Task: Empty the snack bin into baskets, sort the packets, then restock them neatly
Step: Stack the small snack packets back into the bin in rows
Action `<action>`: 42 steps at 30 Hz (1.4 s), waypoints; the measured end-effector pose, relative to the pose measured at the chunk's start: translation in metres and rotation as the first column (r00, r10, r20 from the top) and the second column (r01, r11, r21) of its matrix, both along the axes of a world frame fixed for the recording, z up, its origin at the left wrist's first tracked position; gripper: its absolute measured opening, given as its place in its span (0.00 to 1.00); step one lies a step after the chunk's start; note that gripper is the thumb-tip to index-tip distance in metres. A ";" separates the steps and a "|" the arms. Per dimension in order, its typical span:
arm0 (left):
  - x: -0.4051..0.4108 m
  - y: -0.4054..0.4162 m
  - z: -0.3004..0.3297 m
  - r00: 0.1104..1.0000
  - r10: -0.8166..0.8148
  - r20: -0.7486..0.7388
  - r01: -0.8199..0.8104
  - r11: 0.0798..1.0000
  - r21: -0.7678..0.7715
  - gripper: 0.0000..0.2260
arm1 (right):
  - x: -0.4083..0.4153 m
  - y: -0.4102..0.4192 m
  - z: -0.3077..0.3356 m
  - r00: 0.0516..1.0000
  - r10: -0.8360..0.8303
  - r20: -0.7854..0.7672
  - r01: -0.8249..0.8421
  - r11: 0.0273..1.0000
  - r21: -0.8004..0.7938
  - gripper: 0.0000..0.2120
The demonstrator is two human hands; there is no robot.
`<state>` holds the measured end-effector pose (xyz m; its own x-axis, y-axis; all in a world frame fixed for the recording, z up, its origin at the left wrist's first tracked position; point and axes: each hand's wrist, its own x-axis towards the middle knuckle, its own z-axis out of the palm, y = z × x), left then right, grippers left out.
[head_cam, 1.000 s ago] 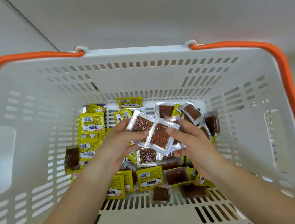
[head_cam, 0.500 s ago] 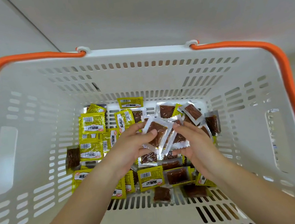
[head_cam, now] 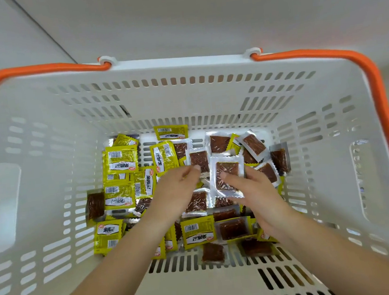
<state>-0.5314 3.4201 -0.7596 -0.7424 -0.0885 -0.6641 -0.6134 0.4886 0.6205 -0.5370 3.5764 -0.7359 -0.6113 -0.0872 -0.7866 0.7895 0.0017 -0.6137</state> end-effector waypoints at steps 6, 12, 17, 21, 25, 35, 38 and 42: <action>-0.024 -0.028 -0.045 0.927 -0.372 -0.049 0.305 0.823 -0.480 0.34 | -0.004 0.005 -0.012 0.987 -0.140 0.082 0.134 0.988 0.079 0.07; -0.036 -0.028 -0.034 0.949 -0.168 -0.266 0.018 0.872 -0.489 0.21 | -0.008 0.011 -0.013 0.982 -0.167 0.090 0.153 0.978 0.145 0.11; -0.025 -0.031 0.014 0.998 0.024 -0.057 -0.009 0.968 0.252 0.13 | -0.009 0.006 -0.012 0.988 -0.113 0.102 0.103 0.990 0.099 0.14; -0.020 -0.011 0.009 0.933 -0.330 -0.141 0.338 0.941 0.036 0.15 | -0.008 0.001 -0.007 0.996 -0.019 0.082 0.017 0.999 0.027 0.11; -0.021 0.007 -0.009 0.953 -0.197 -0.230 0.216 0.975 0.060 0.21 | -0.004 0.000 -0.006 0.994 0.073 0.076 -0.072 0.997 -0.023 0.09; -0.036 0.002 -0.052 0.910 -0.414 -0.029 0.317 0.738 -0.595 0.43 | -0.005 0.009 -0.012 0.965 -0.209 0.158 0.197 0.976 0.088 0.11; -0.042 -0.007 -0.049 0.889 -0.456 0.051 0.377 0.662 -0.647 0.43 | -0.005 0.008 -0.011 0.971 -0.176 0.161 0.164 0.983 0.085 0.10; -0.046 -0.030 -0.045 0.900 -0.423 0.101 0.386 0.671 -0.633 0.41 | -0.005 0.007 -0.012 0.975 -0.140 0.170 0.130 0.989 0.070 0.07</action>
